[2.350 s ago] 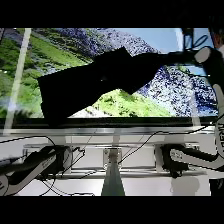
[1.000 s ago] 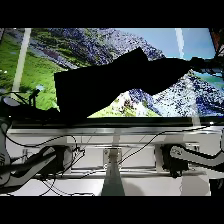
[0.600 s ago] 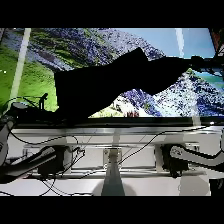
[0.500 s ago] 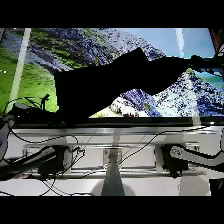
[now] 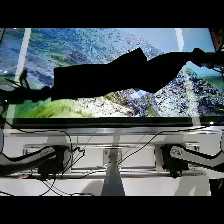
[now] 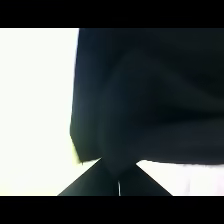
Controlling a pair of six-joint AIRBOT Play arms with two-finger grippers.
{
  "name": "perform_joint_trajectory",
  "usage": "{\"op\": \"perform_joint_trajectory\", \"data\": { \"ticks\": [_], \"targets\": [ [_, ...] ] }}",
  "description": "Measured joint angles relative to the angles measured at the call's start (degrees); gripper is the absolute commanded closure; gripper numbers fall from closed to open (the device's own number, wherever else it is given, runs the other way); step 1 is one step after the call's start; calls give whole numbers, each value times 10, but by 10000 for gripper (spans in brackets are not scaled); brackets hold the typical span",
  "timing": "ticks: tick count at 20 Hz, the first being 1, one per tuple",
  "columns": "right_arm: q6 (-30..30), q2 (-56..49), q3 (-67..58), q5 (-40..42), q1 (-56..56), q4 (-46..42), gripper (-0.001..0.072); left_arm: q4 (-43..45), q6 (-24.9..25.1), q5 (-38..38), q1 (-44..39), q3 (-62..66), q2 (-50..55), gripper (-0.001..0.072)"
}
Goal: Fold the clothes and pants, and hang the long-sleeved shirts on hangers.
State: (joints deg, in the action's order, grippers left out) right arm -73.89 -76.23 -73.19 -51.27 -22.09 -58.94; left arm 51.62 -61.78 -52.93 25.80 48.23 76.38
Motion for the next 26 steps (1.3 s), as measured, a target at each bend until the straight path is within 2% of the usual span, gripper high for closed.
{"op": "perform_joint_trajectory", "data": {
  "ticks": [2,6,8,11,15,20,23,26],
  "targets": [
    [0,0,-28,9,0,15,691,14,-46,49,0,80,10,704],
    [0,0,-101,32,0,23,691,48,-105,89,0,236,32,704],
    [0,0,-135,34,0,0,691,85,-132,89,0,299,37,703],
    [-22,0,-160,4,0,-65,694,163,-152,39,0,336,42,704],
    [-77,12,-109,-60,-1,-146,694,248,-175,-28,0,280,38,704],
    [-118,87,101,-87,-1,-181,693,308,-185,-41,0,122,16,701],
    [-113,146,235,-93,-1,-188,692,356,-188,-44,0,67,9,702],
    [-77,175,314,-101,-1,-190,687,380,-188,-44,0,47,7,701]
  ]
}}
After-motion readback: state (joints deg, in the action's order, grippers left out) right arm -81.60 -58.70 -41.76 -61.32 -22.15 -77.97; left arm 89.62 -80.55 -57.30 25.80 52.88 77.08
